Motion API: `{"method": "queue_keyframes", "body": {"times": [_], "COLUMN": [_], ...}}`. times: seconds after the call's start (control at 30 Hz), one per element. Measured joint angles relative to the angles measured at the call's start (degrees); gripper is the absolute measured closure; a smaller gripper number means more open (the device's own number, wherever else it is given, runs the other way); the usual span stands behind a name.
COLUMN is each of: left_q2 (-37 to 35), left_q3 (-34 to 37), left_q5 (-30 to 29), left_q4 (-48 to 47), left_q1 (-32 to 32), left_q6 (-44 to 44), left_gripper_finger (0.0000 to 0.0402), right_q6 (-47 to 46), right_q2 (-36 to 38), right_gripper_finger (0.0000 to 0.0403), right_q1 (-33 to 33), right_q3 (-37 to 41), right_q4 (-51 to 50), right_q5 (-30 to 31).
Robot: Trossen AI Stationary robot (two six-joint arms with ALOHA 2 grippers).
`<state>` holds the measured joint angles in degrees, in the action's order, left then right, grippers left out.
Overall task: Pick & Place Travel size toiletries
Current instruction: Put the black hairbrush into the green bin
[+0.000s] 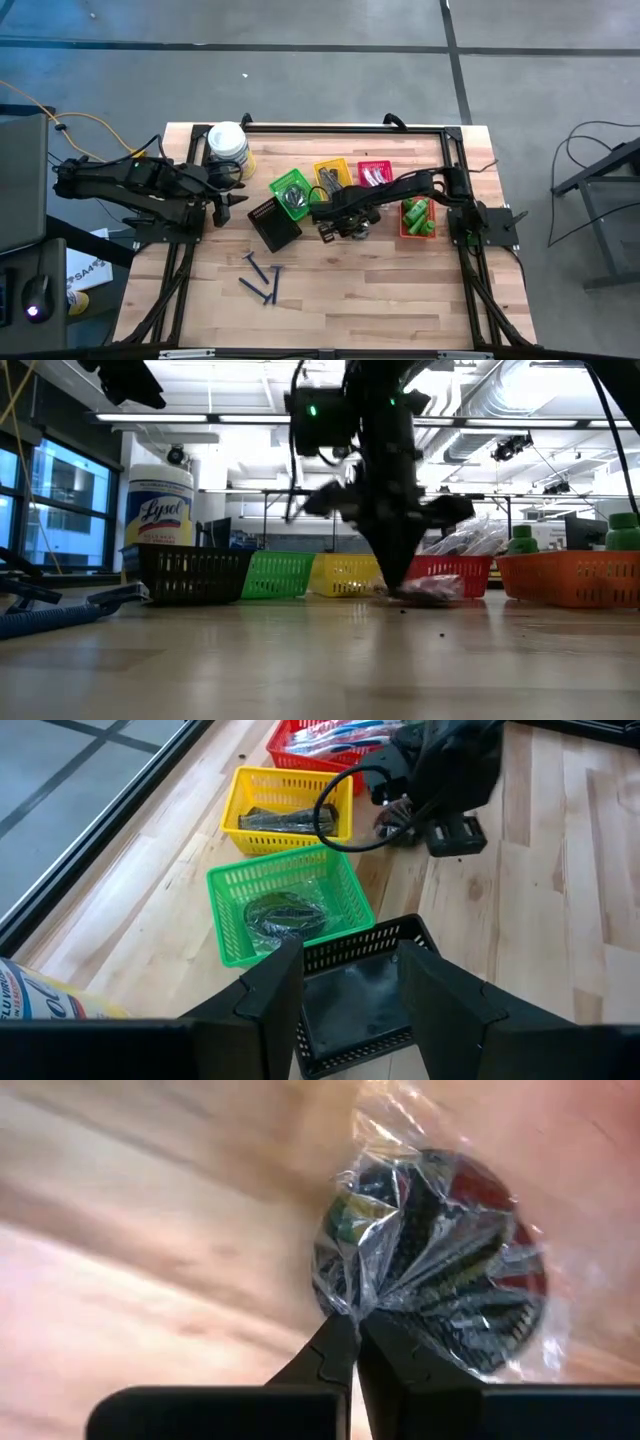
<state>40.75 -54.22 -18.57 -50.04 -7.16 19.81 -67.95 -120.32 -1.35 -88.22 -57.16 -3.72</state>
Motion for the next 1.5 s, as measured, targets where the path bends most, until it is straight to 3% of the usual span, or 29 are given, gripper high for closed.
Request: {"method": "queue_keyframes", "body": {"times": [0.4,0.7,0.93,1.5], "left_q2": [0.00,-0.02,-0.02,-0.04], "left_q3": [0.00,-0.04,-0.04,-0.04], "left_q5": [0.07,0.09,0.09,0.11], "left_q4": [-0.55,-1.10,-1.11,-1.01], "left_q1": [0.00,0.01,0.01,0.02], "left_q6": [0.00,0.00,0.00,0.02], "left_gripper_finger": [0.0242,0.0242,0.0242,0.0242], "right_q6": [4.02,12.21,18.95,19.78], "right_q2": [3.32,4.34,3.38,-4.91], "right_gripper_finger": [0.0399,0.0399,0.0399,0.0399], "right_q1": [-2.03,-1.84,2.29,5.71], "right_q3": [-11.71,-22.55,-23.17,-23.00], "right_q4": [-5.62,0.91,13.24,16.34], "right_q5": [1.06,6.22,9.71,4.81]}}
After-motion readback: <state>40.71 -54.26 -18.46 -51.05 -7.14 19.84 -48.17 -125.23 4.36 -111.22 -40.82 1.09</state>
